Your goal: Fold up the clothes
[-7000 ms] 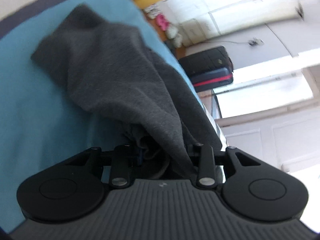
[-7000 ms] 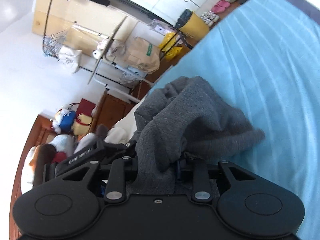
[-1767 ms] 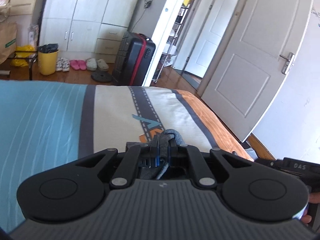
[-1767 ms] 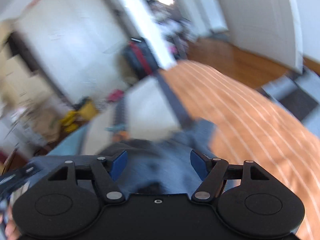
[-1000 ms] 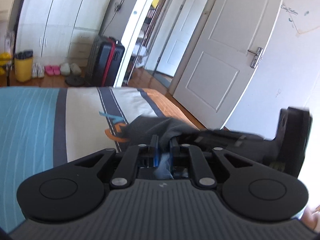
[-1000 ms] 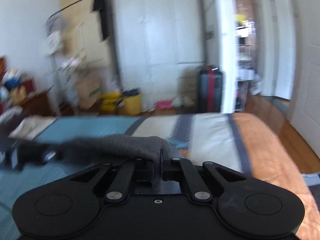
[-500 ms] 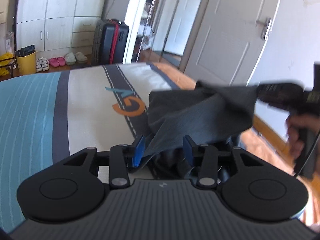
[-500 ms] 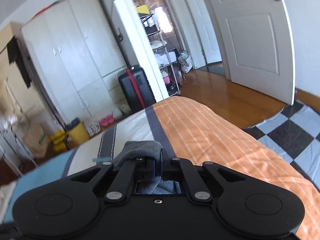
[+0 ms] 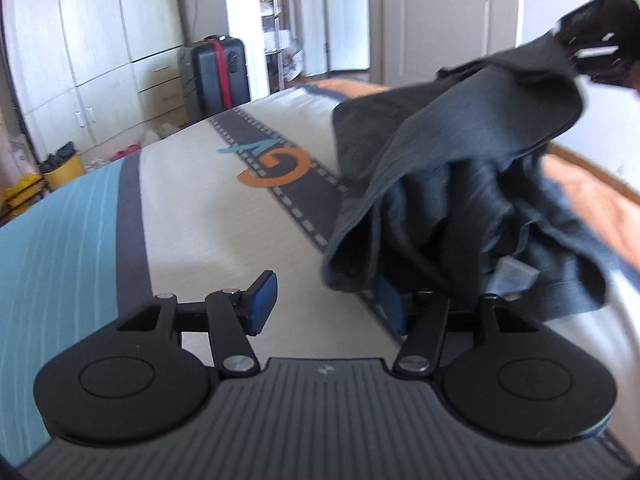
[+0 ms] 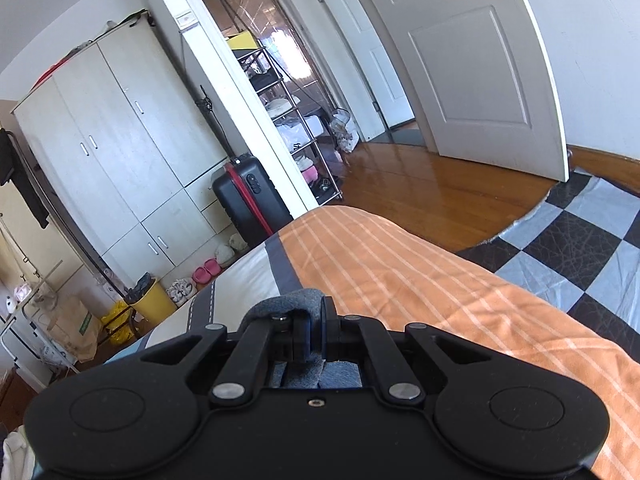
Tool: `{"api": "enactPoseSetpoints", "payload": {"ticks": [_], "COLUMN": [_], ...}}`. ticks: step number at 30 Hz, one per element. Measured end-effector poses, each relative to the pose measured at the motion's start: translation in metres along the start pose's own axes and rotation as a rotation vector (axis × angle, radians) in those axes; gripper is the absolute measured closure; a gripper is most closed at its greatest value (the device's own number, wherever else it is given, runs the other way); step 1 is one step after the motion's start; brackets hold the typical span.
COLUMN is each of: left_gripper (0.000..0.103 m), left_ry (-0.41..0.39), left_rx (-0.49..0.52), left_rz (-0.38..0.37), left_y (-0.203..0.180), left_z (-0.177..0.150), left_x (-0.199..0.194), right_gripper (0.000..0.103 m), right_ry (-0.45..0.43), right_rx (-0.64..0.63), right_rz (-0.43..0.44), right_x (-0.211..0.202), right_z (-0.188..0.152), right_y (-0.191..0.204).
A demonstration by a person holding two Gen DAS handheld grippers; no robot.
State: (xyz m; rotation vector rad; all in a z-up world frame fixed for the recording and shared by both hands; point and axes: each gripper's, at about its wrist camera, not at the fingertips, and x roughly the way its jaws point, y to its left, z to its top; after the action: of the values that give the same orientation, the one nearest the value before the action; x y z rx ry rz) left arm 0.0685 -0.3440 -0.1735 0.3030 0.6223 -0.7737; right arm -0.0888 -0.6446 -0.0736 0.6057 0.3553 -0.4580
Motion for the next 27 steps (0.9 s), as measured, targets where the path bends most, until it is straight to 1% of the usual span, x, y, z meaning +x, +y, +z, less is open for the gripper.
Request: {"api": "enactPoseSetpoints", "payload": {"ticks": [2,3,5,8,9,10,11,12,13,14,15,16,18,23,27], "left_gripper": [0.048,0.048,0.048,0.046,0.046,0.048,0.052,0.073,0.098,0.099,0.099,0.099,0.099,0.099,0.099], "left_ry": [-0.004,-0.013,-0.031,-0.029,-0.027,-0.036,-0.042,-0.041,-0.030,-0.017,-0.031,-0.055,-0.103,-0.208,-0.286], "left_rx": [-0.037,-0.040,-0.040,-0.005,0.008,0.005,-0.014,-0.038,-0.054,-0.065,-0.067,-0.064,-0.069,-0.138,-0.130], "left_rz": [-0.037,-0.037,-0.024,0.030,0.049,0.050,0.040,0.027,0.039,0.060,0.096,0.136,0.181,0.226,0.253], "left_y": [0.003,0.003,0.001,-0.003,-0.004,-0.004,-0.003,-0.001,0.001,0.002,0.003,0.004,0.006,0.021,0.027], "left_z": [0.001,0.002,0.006,0.015,0.017,0.019,0.021,0.023,0.026,0.028,0.030,0.031,0.036,0.054,0.063], "left_x": [0.005,0.007,0.011,0.019,0.021,0.022,0.021,0.020,0.020,0.021,0.018,0.014,0.002,-0.038,-0.075], "right_gripper": [0.098,0.098,0.098,0.098,0.098,0.098,0.098,0.098,0.098,0.098,0.098,0.098,0.098,0.098,0.098], "right_ry": [0.005,0.007,0.011,0.016,0.017,0.018,0.018,0.020,0.022,0.026,0.030,0.036,0.046,0.046,0.024], "right_rx": [-0.013,-0.021,-0.011,0.012,0.017,0.019,0.019,0.017,0.016,0.015,0.015,0.015,0.009,-0.012,-0.100], "right_rz": [-0.008,-0.012,-0.008,0.007,0.012,0.014,0.016,0.019,0.023,0.029,0.038,0.047,0.054,0.097,0.139], "right_x": [0.001,0.001,0.002,0.004,0.004,0.005,0.005,0.006,0.006,0.007,0.008,0.010,0.012,0.011,0.007], "right_z": [0.000,0.000,0.000,-0.001,-0.001,-0.001,-0.001,-0.001,-0.002,-0.002,-0.003,-0.003,-0.005,-0.006,-0.007], "right_y": [-0.001,-0.001,-0.005,-0.008,-0.009,-0.010,-0.010,-0.009,-0.009,-0.009,-0.009,-0.010,-0.008,0.003,0.021]}}
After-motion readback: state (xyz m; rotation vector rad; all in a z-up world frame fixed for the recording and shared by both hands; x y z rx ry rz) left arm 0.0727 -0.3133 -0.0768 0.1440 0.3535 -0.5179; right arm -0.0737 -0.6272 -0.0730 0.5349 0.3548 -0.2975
